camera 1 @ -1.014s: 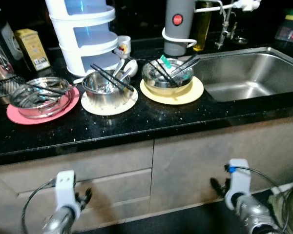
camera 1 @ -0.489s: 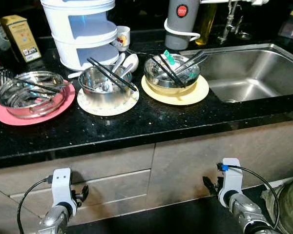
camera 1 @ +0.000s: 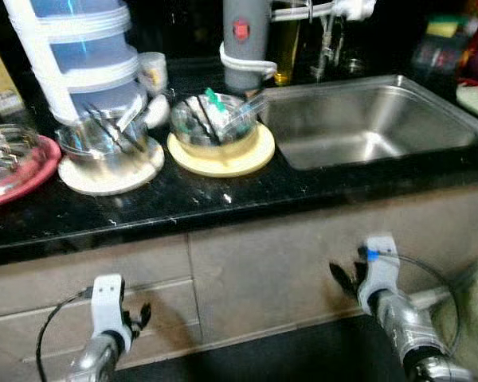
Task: Kitchen organization
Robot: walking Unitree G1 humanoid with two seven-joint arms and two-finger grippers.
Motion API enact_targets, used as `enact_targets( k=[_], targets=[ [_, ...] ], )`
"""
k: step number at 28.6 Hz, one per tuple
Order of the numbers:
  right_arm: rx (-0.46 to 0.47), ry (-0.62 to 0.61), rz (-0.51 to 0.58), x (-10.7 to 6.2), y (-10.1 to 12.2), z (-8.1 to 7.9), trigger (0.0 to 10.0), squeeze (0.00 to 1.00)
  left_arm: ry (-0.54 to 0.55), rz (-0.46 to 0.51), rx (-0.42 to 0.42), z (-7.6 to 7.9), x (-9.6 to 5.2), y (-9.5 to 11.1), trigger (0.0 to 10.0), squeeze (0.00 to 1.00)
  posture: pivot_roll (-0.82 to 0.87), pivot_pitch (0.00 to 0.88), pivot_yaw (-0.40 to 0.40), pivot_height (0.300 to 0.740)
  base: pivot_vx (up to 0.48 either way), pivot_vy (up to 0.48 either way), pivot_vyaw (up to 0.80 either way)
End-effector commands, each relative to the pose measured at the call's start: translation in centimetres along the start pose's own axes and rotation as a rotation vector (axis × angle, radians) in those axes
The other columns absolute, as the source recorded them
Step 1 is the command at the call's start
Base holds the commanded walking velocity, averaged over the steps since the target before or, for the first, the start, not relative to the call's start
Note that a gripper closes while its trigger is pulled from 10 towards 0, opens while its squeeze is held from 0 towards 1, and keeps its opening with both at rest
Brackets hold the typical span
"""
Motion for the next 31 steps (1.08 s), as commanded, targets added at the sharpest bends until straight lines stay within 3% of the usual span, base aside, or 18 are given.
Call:
enact_targets(
  k=[1,5,6,9,10,12,16,21,24,25,28,31],
  targets=[
    [-0.045,0.133,0.029,0.9,1.6,-2.3,10.0,0.0,0.015,-0.007,-0.019,-0.6,-0.1,-0.2,10.0,0.0,-0.03,0.02,0.005,0.74,0.0,0.0,0.0],
    [-0.1,0.421,0.044,1.1,3.5,-6.6,10.0,0.0,-0.001,-0.005,-0.022,-0.4,-0.1,-0.1,10.0,0.0,-0.03,0.019,0.001,0.74,0.0,0.0,0.0],
    [-0.1,0.421,0.044,1.1,3.5,-6.6,10.0,0.0,-0.001,-0.005,-0.022,-0.4,-0.1,-0.1,10.0,0.0,-0.03,0.019,0.001,0.74,0.0,0.0,0.0],
    [-0.126,0.644,0.055,0.1,5.3,-10.0,10.0,0.0,-0.008,-0.005,-0.027,-0.3,-0.1,-0.2,10.0,0.0,-0.03,0.015,-0.001,0.74,0.0,0.0,0.0],
    [-0.126,0.644,0.055,0.1,5.3,-10.0,10.0,0.0,-0.008,-0.005,-0.027,-0.3,-0.1,-0.2,10.0,0.0,-0.03,0.015,-0.001,0.74,0.0,0.0,0.0],
    [-0.141,0.738,0.069,-0.5,6.3,-11.7,10.0,0.0,-0.01,-0.005,-0.029,-0.2,-0.1,-0.2,10.0,0.0,-0.03,0.007,-0.004,0.74,0.0,0.0,0.0],
    [-0.153,0.783,0.135,-0.8,7.8,-12.9,10.0,0.0,-0.015,-0.007,-0.031,-0.1,-0.1,-0.2,10.0,0.0,-0.03,0.002,-0.005,0.74,0.0,0.0,0.6],
    [-0.091,0.923,0.111,-2.5,8.0,-14.3,10.0,0.0,-0.018,-0.007,-0.033,-0.1,-0.1,-0.2,10.0,0.0,-0.03,0.0,-0.003,0.74,0.0,0.0,0.79],
    [-0.041,1.08,0.065,-5.0,8.4,-15.5,10.0,0.0,-0.022,-0.007,-0.034,-0.1,-0.1,-0.2,10.0,0.0,-0.03,0.0,-0.002,0.74,0.0,0.0,0.79],
    [-0.041,1.08,0.065,-5.0,8.4,-15.5,10.0,0.0,-0.022,-0.007,-0.034,-0.1,-0.1,-0.2,10.0,0.0,-0.03,0.0,-0.002,0.74,0.0,0.0,0.79],
    [0.008,1.257,0.029,-8.1,9.3,-16.4,10.0,0.0,-0.024,-0.008,-0.035,-0.1,0.0,-0.2,10.0,0.0,-0.03,0.0,0.001,0.74,0.0,0.0,0.78],
    [0.013,1.349,0.089,-9.7,10.8,-17.6,10.0,0.0,-0.027,-0.009,-0.035,-0.1,0.0,-0.2,10.0,0.0,-0.03,0.0,0.001,0.74,0.0,0.0,0.76]
  ],
)
Point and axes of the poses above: a point about 5 cm out from each wrist's last joint towards the gripper, its own x axis pointing out of the wrist towards the gripper, its own y axis along the axis of the wrist's last joint, z = x × y, the point moved 3 cm from there along x, pointing out of the wrist towards the gripper, and after that the axes turned 15 degrees about x, right-handed, at the moved point
